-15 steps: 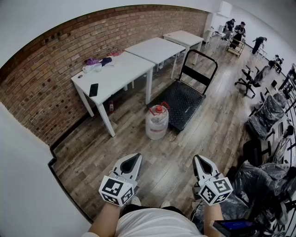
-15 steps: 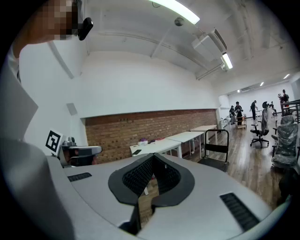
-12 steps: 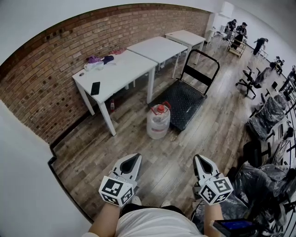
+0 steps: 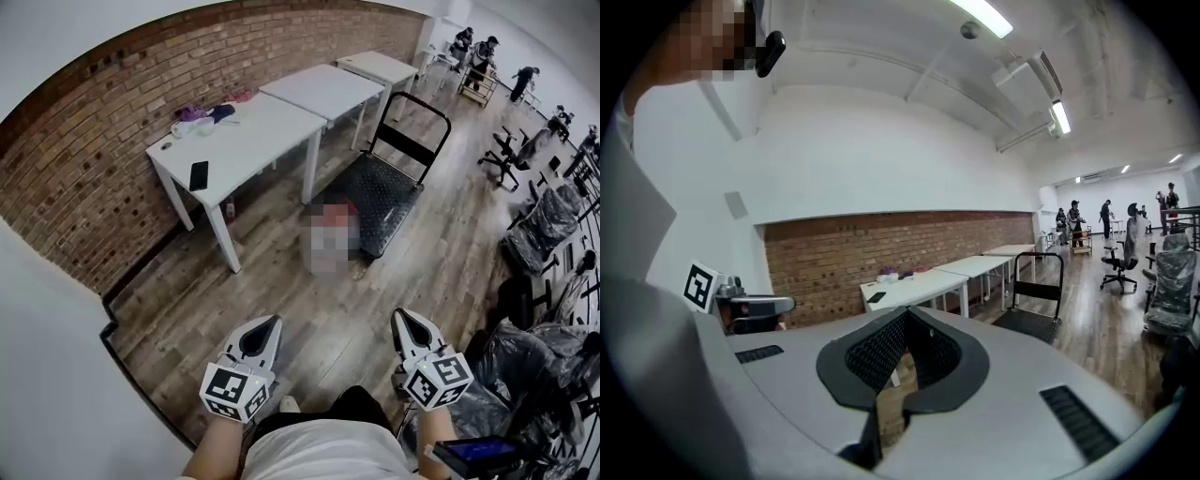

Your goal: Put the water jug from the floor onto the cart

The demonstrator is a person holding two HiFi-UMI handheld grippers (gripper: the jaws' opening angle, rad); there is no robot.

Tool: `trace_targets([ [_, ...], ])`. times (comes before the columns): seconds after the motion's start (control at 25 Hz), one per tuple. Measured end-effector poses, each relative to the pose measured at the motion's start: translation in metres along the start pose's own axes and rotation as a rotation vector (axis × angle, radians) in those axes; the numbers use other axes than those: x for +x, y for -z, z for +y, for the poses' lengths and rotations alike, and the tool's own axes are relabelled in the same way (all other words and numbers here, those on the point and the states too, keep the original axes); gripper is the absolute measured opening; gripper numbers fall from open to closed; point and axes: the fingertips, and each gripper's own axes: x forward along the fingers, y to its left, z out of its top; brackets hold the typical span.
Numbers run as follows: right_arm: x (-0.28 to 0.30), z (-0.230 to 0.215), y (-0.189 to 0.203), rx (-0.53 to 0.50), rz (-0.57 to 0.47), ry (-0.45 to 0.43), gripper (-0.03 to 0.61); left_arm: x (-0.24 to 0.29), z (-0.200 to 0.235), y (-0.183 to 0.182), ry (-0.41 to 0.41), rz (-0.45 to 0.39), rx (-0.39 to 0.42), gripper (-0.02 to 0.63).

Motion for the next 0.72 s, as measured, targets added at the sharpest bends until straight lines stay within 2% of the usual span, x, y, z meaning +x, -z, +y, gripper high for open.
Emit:
trace_targets([
  [0.32,0.031,-0.014,0.002,0.014,0.017,0.007,0.002,0.040,0.020,-0.004,0.023,0.016,-0.009,-0.002],
  [0.72,0.099,-0.093,-0.021,0.030,-0.013,-0.029,0.002,0.135,0.031,-0.024,-0.004,0.029,0.014,-0.002],
])
